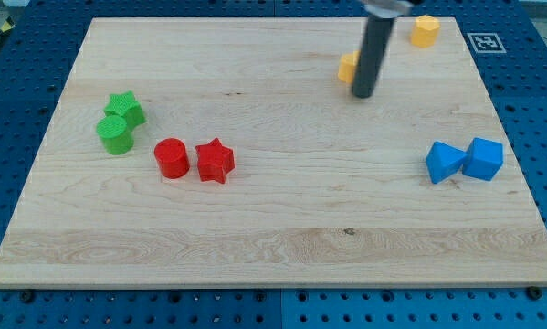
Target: Slide the yellow heart to the left of the hexagon
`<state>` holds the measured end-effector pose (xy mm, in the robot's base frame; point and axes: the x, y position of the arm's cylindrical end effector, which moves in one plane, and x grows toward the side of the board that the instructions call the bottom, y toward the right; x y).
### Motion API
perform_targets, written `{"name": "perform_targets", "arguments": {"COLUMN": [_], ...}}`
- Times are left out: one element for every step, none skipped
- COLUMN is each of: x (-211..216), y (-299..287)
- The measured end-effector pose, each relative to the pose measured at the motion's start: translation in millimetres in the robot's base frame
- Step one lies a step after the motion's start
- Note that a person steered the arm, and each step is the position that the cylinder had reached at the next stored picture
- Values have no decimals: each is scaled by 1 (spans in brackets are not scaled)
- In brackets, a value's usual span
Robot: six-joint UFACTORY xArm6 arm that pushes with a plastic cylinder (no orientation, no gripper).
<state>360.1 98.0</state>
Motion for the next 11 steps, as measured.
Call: {"name": "perform_targets", "arguments": {"x": [-33,-70,-76,-29,-31,-64,-76,-66,-81,-94,-94], "y": [-12,20,45,38,59,81,85,79,82,84,84]}}
